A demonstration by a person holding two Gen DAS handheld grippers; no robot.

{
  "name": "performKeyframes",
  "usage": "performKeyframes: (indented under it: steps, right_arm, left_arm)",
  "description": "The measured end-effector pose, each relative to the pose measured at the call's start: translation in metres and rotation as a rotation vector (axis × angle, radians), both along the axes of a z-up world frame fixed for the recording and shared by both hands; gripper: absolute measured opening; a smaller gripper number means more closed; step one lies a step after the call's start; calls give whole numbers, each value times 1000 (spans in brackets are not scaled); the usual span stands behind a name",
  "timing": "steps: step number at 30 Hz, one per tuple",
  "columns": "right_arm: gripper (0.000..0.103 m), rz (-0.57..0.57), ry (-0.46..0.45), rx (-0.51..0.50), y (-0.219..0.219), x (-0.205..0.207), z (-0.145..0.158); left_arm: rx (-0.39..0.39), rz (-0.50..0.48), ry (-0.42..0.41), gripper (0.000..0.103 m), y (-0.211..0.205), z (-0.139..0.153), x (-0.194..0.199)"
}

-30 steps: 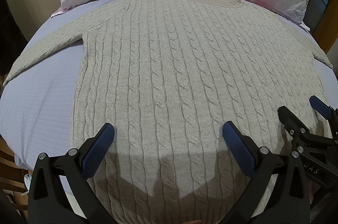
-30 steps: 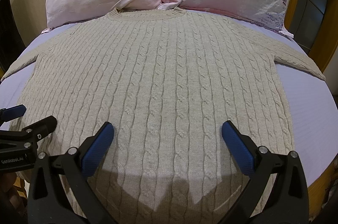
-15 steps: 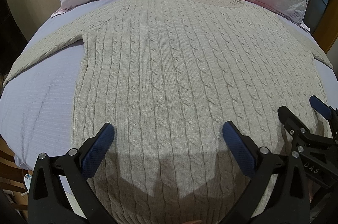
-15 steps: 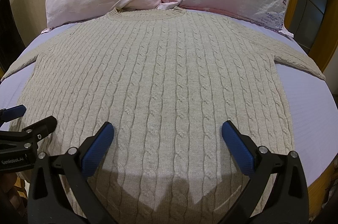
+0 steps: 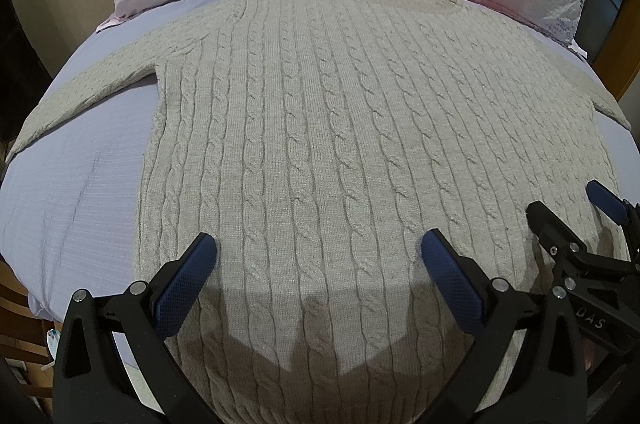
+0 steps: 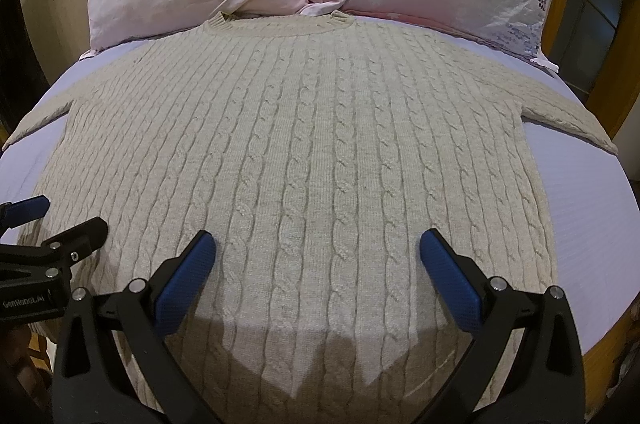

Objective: Fold small clothes

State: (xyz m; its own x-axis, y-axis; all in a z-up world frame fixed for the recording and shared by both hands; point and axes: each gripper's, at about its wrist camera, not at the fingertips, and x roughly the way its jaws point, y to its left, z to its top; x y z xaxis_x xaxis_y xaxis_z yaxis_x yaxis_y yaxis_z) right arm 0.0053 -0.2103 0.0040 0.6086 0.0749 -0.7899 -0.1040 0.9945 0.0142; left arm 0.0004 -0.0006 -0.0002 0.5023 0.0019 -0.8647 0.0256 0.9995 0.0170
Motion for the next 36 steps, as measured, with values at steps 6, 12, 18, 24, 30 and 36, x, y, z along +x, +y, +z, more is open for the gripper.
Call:
performKeyframes:
  steps: [6,12,18,24,30,36]
  right_arm:
    - [101,62,-60,46,-17,-5,4]
    - [96,-318,-226,157,-165,15,50]
    - [47,-808,-175,604,-368,37,33]
    - [35,-1010,-93,731,-449,61,1]
    - [26,-1101,-88,773,-471,68,-25]
    - [6,-1106,-123,702,-472,86,-22]
  left_arm:
    - [4,-14,-6,102,-1,1,6]
    - [-67,-65,-45,102,9,5,7]
    - [-277,-74,-165,102,43,21,15]
    - [-388,-15,-298,102,84,33,28]
    - [-336,138,-352,102,131,36,33]
    - [-317,276,-414,102,182,43,20]
